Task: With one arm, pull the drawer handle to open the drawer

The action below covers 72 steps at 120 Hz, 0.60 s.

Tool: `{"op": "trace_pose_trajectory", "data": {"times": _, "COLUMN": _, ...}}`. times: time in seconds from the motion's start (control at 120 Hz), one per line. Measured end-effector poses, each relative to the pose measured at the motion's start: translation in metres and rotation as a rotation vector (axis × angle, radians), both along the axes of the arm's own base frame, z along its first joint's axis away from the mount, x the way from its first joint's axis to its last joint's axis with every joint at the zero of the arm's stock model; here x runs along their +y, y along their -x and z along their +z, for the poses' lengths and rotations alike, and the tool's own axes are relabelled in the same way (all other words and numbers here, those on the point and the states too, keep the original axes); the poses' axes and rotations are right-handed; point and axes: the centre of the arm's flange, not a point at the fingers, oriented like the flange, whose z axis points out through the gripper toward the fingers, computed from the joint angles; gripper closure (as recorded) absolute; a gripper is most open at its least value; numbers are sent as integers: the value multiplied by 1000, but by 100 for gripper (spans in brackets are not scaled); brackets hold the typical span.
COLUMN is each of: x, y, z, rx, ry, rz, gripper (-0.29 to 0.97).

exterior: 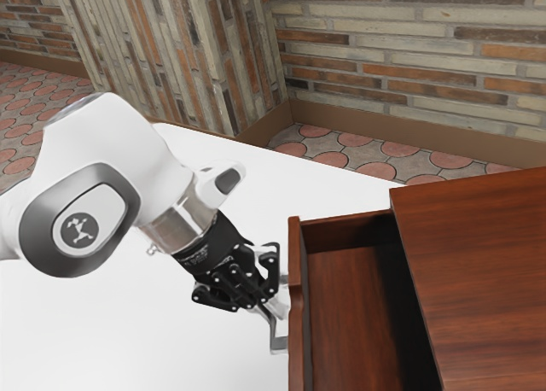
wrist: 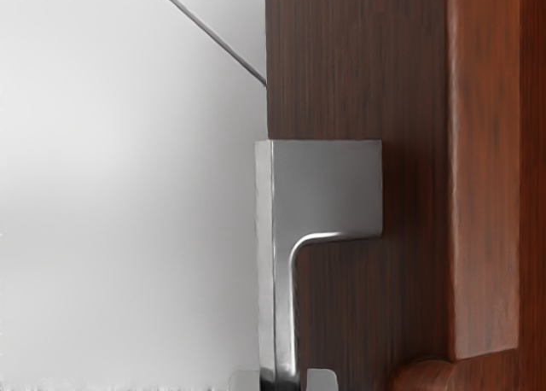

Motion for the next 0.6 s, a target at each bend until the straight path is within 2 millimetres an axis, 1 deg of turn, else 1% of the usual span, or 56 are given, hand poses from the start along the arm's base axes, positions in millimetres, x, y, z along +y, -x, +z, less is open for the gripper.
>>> {"op": "trace_pose_trajectory", "data": {"times": 0.133, "x": 4, "y": 5, "z": -1, "rx": 9, "ry": -4, "rz": -3, "gripper": 79}}
{"op": "trace_pose_trajectory", "data": {"times": 0.183, "x": 8, "y": 6, "z": 0, "rx": 8, "ry": -6, "rz": 2, "gripper": 79}}
{"op": "trace_pose_trajectory", "data": {"times": 0.333, "x": 21, "y": 13, "z": 8, "rx": -1, "ry": -14, "rz": 16, "gripper": 79}}
{"op": "trace_pose_trajectory", "data": {"times": 0.392, "x": 25, "y": 18, "z": 16, "rx": -13, "ry": -14, "rz": 16, "gripper": 79}}
{"op": "trace_pose_trajectory", "data": {"times": 0.417, "x": 26, "y": 22, "z": 24, "rx": -27, "ry": -10, "rz": 14, "gripper": 78}}
{"op": "trace_pose_trajectory", "data": {"times": 0.45, "x": 29, "y": 30, "z": 41, "rx": -58, "ry": 0, "rz": 12, "gripper": 74}}
{"op": "trace_pose_trajectory", "data": {"times": 0.467, "x": 31, "y": 34, "z": 52, "rx": -75, "ry": 5, "rz": 11, "gripper": 71}}
{"op": "trace_pose_trajectory", "data": {"times": 0.508, "x": 37, "y": 40, "z": 86, "rx": -121, "ry": 16, "rz": 10, "gripper": 63}}
{"op": "trace_pose_trajectory", "data": {"times": 0.542, "x": 49, "y": 43, "z": 116, "rx": -155, "ry": 21, "rz": 17, "gripper": 55}}
{"op": "trace_pose_trajectory", "data": {"times": 0.558, "x": 55, "y": 45, "z": 128, "rx": -165, "ry": 23, "rz": 21, "gripper": 52}}
{"op": "trace_pose_trajectory", "data": {"times": 0.6, "x": 79, "y": 49, "z": 149, "rx": -172, "ry": 34, "rz": 46, "gripper": 44}}
